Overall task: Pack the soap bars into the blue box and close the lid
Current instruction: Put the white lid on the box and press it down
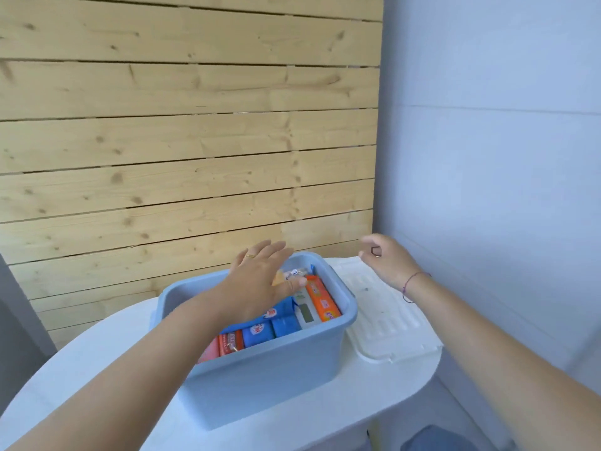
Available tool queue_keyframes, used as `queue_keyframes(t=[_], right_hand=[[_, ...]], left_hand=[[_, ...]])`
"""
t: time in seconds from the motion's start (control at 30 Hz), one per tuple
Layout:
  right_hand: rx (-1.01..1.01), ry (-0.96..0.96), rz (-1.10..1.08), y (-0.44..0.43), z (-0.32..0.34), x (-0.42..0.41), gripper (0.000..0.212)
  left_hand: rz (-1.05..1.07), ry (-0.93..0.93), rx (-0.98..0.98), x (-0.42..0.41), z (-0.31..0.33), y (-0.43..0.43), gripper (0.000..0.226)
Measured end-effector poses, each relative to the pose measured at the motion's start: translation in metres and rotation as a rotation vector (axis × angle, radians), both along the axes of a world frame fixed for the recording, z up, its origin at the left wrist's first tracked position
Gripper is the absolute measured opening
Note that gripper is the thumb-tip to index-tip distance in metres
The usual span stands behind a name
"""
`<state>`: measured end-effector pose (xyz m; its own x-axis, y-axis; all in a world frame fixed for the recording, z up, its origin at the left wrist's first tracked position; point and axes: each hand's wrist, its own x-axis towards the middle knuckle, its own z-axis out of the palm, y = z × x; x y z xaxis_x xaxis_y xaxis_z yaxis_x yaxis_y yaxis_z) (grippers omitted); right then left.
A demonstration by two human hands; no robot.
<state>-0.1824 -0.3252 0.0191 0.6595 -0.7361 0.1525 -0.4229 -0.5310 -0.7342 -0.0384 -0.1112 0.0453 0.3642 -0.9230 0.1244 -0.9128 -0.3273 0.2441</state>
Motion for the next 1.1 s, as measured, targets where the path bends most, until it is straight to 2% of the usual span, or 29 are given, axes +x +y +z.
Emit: queue_keyframes(t=[0.1, 0.23, 0.33, 0.4, 0.53, 0.7, 0.8, 0.87, 0.93, 1.0, 1.1], right_hand=[[0.0, 0.244, -0.127, -0.037, -0.035, -0.022, 0.045], [-0.043, 0.567, -0.23, -0.063, -0.078, -0.038, 0.049], [-0.022, 0.664, -0.318, -0.075, -0.098, -0.038, 0.047], [0.017, 0.659, -0.395, -0.08, -0.109, -0.037, 0.047], [0.062, 0.568, -0.481, -0.091, -0.118, -0.034, 0.036], [0.267, 0.386, -0.38, -0.098, -0.105, -0.041, 0.007], [0.384, 0.136, -0.373, -0.095, -0.075, -0.041, 0.026], [0.33, -0.047, -0.344, -0.085, -0.042, -0.037, 0.029], [0.165, -0.2, -0.25, -0.065, -0.005, -0.032, 0.024], [0.034, -0.333, -0.117, -0.031, 0.026, -0.027, 0.009], [-0.066, -0.374, 0.119, 0.028, 0.046, -0.018, 0.023]], left_hand=[[-0.065, 0.027, -0.038, -0.023, 0.002, -0.034, 0.066], [-0.101, -0.001, 0.086, -0.044, -0.018, -0.054, 0.07], [-0.087, -0.02, 0.117, -0.049, -0.034, -0.054, 0.076], [-0.069, -0.082, 0.089, -0.052, -0.039, -0.055, 0.081], [-0.019, -0.172, 0.024, -0.061, -0.045, -0.052, 0.089], [-0.02, -0.217, 0.015, -0.059, -0.049, -0.051, 0.084], [-0.03, -0.251, 0.019, -0.059, -0.05, -0.052, 0.088], [-0.039, -0.245, -0.009, -0.061, -0.046, -0.051, 0.09], [-0.017, -0.221, -0.089, -0.059, -0.037, -0.044, 0.087], [0.056, -0.138, -0.238, -0.051, -0.023, -0.029, 0.082], [0.269, 0.037, -0.568, -0.026, -0.007, 0.009, 0.073]])
